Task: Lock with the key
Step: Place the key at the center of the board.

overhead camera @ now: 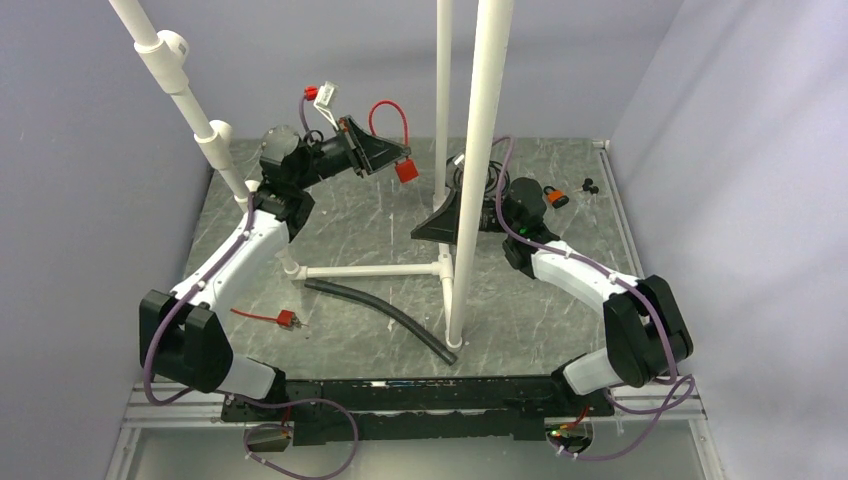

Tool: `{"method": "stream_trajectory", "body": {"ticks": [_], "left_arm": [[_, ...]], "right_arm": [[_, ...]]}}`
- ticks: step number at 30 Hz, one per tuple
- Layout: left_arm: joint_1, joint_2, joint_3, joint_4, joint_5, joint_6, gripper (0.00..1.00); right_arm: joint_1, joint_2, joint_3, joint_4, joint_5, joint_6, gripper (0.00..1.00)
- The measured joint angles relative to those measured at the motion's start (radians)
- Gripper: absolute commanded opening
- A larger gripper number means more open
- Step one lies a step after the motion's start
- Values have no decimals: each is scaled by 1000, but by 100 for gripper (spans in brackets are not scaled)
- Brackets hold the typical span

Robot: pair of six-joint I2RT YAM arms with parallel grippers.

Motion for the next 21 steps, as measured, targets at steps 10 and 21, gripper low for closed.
{"method": "stream_trajectory", "body": {"ticks": [10, 21], "left_arm": [[-2, 0, 5, 12, 44, 22, 0], [-10, -12, -107, -143, 92, 156, 0]], "right_arm": [[-24, -3, 5, -35, -19, -30, 0], [-289, -85, 69, -595, -29, -445, 0]]}}
